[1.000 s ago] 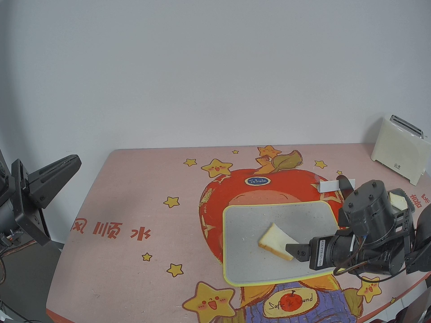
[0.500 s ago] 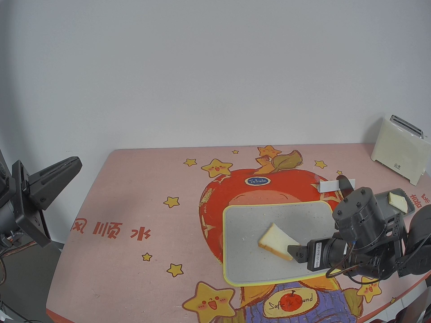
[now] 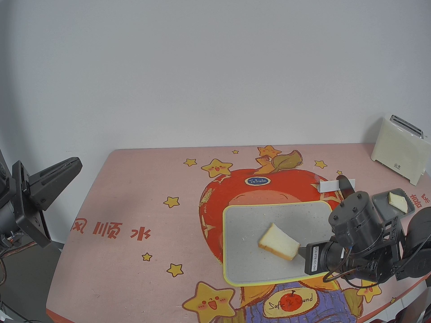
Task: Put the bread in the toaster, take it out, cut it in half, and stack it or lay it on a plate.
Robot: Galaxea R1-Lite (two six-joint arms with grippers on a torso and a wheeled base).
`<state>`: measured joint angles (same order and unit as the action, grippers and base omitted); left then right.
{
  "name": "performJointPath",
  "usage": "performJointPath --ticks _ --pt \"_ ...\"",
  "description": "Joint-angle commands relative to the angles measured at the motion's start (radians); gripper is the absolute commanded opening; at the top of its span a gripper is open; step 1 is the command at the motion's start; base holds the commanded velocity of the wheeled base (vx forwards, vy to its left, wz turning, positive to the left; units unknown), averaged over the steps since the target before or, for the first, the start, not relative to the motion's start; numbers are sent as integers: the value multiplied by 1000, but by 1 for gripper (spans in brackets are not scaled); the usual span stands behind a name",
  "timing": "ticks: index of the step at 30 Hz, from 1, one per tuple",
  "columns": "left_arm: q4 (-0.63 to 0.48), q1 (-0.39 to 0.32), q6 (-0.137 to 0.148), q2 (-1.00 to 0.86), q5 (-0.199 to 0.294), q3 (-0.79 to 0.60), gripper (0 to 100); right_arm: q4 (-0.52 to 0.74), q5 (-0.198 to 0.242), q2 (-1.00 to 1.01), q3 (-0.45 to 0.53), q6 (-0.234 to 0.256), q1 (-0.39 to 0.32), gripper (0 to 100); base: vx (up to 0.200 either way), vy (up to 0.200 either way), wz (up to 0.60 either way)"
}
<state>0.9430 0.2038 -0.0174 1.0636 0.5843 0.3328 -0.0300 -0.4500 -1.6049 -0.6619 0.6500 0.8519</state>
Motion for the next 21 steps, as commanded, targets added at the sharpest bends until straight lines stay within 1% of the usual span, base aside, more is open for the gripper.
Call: performJointPath --ticks 1,12,13,15,21 --pt "0 0 -1 1 0 0 0 7 1 -6 1 0 13 0 0 0 0" --pt "0 0 1 1 12 -1 0 1 -6 3 5 0 15 0 0 0 0" --pt "0 0 1 1 12 -1 0 -5 -36 3 4 0 13 0 0 0 0" --pt "0 0 1 1 14 -1 0 -5 -56 6 7 0 13 0 0 0 0" --pt "0 0 1 1 14 -3 0 -1 -59 34 28 -10 15 0 0 0 0"
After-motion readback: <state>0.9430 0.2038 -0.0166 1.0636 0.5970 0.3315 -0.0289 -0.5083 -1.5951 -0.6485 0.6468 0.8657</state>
